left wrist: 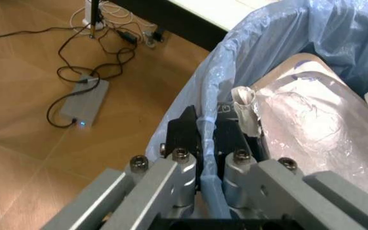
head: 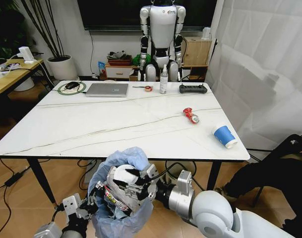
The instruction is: Pick up the trash bin and place the trash from the table into it.
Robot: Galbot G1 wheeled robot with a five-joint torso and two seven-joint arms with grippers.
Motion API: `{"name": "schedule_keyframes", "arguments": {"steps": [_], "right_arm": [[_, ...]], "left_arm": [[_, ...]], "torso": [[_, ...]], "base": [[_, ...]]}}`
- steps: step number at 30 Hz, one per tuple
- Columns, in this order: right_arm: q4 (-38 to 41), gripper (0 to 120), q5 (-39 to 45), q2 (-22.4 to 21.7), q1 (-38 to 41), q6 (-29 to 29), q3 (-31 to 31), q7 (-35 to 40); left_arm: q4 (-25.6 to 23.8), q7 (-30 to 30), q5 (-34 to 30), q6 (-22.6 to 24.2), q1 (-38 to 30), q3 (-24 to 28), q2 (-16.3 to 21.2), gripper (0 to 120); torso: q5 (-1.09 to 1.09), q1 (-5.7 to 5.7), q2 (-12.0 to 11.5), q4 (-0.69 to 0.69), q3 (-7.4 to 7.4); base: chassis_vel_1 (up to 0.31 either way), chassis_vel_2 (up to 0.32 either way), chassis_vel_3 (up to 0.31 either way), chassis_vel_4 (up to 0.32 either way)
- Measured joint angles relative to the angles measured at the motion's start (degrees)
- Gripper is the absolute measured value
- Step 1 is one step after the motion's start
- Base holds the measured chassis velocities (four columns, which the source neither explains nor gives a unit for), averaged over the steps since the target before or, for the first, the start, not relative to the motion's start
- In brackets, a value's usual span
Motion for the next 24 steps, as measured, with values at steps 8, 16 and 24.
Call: {"name": "schedule_keyframes", "arguments": {"steps": [8, 16, 24], "right_arm": [[-2.97, 99, 2.74, 3.52, 6.14, -1.16, 6.39, 5.51], [-15.21, 100, 1.21, 7.82, 14.52, -6.40, 10.57, 9.24], [-27.76, 100, -2.69, 11.58, 18.58, -8.36, 13.56, 7.56]], "left_arm": [[-0.12, 0.00, 0.15, -0.07, 0.51, -0.06, -0.13, 0], [-0.72, 0.03, 0.29, -0.16, 0.85, -0.15, -0.42, 0], [-0.97, 0.12, 0.53, -0.25, 1.15, -0.25, -0.63, 0]], "torso": [[0.00, 0.00, 0.00, 0.01, 0.00], [0.00, 0.00, 0.00, 0.00, 0.01], [0.00, 0.01, 0.00, 0.01, 0.00]], "base": [[0.000, 0.000, 0.000, 0.000], [0.000, 0.000, 0.000, 0.000], [0.000, 0.000, 0.000, 0.000]]}}
